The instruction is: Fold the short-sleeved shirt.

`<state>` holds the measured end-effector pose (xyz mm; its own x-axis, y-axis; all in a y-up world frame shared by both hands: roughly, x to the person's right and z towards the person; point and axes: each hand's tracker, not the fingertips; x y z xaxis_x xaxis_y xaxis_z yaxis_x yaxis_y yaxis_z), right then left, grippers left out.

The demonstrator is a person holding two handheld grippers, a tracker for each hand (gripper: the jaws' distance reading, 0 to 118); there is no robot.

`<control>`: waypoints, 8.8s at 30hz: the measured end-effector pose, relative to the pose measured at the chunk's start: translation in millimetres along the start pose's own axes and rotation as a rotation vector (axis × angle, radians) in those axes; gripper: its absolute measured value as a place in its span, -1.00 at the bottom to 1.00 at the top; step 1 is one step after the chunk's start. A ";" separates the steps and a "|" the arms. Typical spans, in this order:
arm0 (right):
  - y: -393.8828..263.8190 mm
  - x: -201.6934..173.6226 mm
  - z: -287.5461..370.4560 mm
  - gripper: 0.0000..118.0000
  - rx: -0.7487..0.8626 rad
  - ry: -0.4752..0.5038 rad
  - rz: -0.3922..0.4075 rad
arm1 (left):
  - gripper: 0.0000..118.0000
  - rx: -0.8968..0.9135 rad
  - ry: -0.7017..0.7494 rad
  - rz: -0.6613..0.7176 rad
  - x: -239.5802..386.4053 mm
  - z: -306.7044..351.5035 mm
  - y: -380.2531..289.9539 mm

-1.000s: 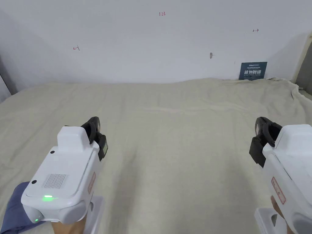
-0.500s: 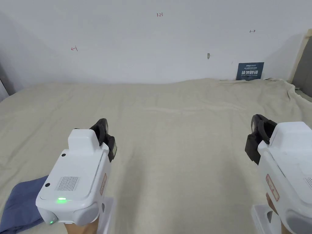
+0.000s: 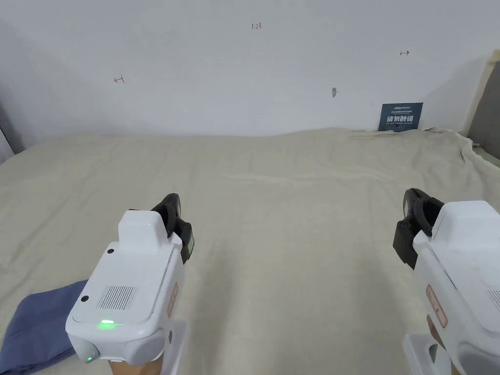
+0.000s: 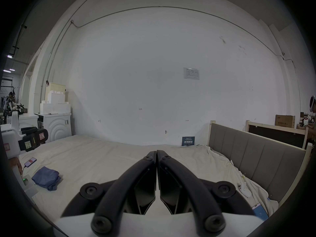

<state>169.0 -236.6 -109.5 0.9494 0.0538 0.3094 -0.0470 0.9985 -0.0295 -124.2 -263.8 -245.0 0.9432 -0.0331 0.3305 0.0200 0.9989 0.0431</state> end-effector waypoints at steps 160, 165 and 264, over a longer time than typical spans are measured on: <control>7.2 -2.0 -4.2 0.96 -0.046 -0.065 -0.074 | 1.00 0.038 0.042 -0.030 -11.5 5.1 -2.9; 12.2 -2.5 -17.7 0.96 -0.280 -0.234 -0.214 | 1.00 0.042 0.038 -0.032 -11.7 5.8 -1.9; -4.9 -4.9 -8.4 0.96 0.034 -0.074 0.008 | 1.00 0.061 0.054 -0.018 -16.4 10.8 -1.4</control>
<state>167.2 -241.9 -118.9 0.9235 0.0617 0.3787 -0.0663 0.9978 -0.0009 -143.3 -265.0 -240.3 0.9596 -0.0470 0.2775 0.0181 0.9942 0.1059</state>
